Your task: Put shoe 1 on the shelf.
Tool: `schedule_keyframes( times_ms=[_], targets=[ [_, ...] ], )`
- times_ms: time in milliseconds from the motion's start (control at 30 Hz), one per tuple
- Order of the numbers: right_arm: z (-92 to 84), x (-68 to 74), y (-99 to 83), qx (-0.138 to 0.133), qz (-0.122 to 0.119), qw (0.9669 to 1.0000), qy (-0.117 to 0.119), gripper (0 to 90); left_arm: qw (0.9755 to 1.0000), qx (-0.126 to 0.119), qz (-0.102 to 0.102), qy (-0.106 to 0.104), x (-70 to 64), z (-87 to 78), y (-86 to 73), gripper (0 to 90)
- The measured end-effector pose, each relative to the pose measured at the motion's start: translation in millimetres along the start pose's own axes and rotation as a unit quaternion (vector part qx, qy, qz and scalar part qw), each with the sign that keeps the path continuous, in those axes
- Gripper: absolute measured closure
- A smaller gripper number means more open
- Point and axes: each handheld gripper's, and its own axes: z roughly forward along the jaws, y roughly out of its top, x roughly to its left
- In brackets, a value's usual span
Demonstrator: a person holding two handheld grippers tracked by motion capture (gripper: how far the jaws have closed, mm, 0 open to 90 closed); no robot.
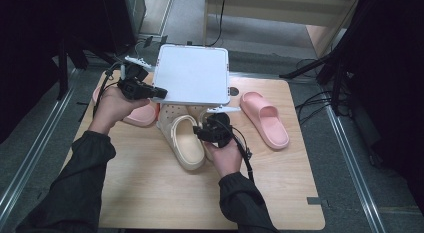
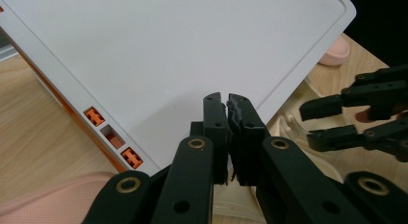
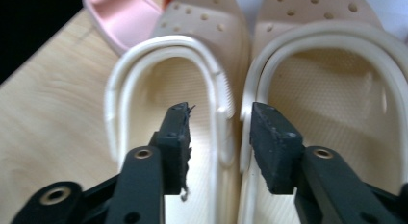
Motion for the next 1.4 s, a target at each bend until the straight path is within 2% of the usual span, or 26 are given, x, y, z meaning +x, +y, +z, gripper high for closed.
schedule_keyframes(
  times_ms=[67, 167, 367, 533, 733, 867, 1033, 1400],
  targets=[
    [-9.1, 1.4, -3.7, -0.002, 0.007, 0.9997, 0.024, 66.5, 1.0000, 0.000, 0.000, 0.000, -0.1, 0.1, 0.0, 86.3],
    [-18.5, 3.5, -9.2, -0.004, 0.001, 0.9990, 0.044, 72.4, 1.0000, 0.000, -0.004, 0.000, 0.2, 0.0, 0.0, 86.3],
    [-33.9, 14.8, -28.3, -0.003, -0.035, 0.9981, 0.052, 81.3, 1.0000, 0.001, -0.003, 0.002, -0.6, 0.0, 0.3, 86.4],
    [-41.1, 21.3, -44.8, -0.004, -0.054, 0.9967, 0.060, 84.1, 1.0000, 0.001, -0.002, 0.002, -0.2, -0.1, -0.1, 86.3],
    [-47.4, 30.1, -71.6, 0.008, -0.080, 0.9949, 0.061, 89.4, 1.0000, 0.000, -0.004, 0.003, -0.7, 0.1, -0.1, 86.3],
    [-45.8, 33.1, -89.5, 0.024, -0.091, 0.9935, 0.065, 90.0, 1.0000, -0.001, -0.008, 0.002, -0.3, 0.2, -0.1, 86.3],
    [-35.2, 32.7, -106.5, 0.049, -0.100, 0.9918, 0.063, 90.0, 1.0000, -0.001, -0.007, 0.002, -0.7, 0.2, -0.2, 86.3],
    [-18.3, 29.1, -99.1, 0.056, -0.113, 0.9913, 0.036, 90.0, 1.0000, -0.001, -0.006, 0.004, -1.4, 0.5, -0.1, 86.6]
  ],
)
